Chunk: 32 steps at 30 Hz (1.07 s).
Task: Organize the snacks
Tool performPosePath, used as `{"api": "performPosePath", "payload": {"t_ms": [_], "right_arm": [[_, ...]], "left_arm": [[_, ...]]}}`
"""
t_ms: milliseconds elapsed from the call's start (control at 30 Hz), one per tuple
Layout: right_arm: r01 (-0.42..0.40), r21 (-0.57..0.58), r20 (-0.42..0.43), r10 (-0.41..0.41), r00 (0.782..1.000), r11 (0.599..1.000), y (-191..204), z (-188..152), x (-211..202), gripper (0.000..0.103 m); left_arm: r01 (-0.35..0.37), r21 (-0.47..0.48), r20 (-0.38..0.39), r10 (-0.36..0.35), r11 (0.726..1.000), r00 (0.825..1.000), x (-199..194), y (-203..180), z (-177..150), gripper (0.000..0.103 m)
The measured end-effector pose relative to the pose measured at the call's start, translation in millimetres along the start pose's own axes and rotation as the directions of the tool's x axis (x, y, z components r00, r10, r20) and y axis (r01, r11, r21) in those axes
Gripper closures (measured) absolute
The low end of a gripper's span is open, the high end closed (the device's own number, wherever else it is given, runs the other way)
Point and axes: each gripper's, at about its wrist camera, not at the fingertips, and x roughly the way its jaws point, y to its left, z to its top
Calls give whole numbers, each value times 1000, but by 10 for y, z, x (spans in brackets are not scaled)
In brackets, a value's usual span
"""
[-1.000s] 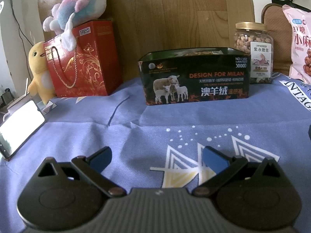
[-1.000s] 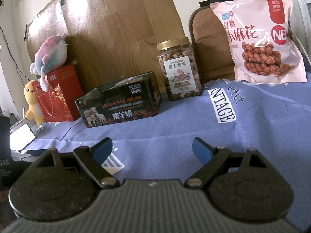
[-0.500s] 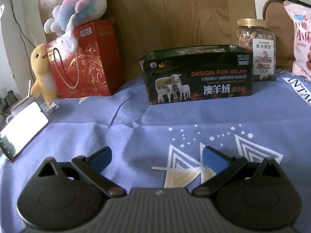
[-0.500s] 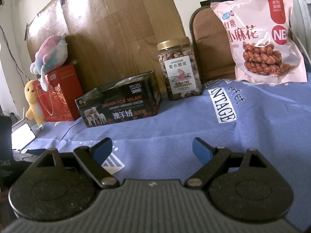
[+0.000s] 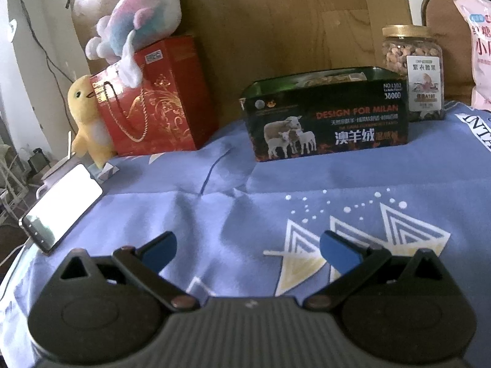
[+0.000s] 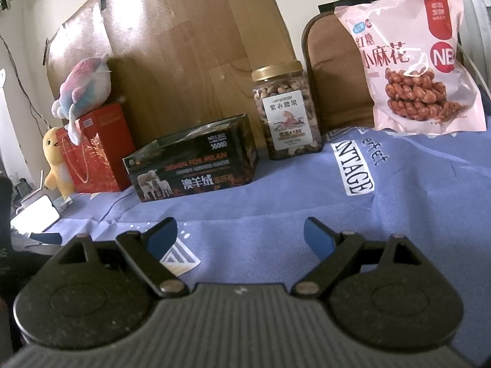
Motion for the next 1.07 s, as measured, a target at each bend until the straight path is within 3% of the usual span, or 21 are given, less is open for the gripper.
{"api": "performPosePath", "payload": {"t_ms": [733,1067], "right_arm": [[-2,-5,2,2,1000,1000,5,-1,-15,12],[-1,-4,2,1,1000,1000,10,-1,-15,12]], "left_arm": [[5,-12,-18,-5,1000,1000,-224,46,-27,0],[107,3,-18,-107,994,994,-266,-5,-30,0]]}}
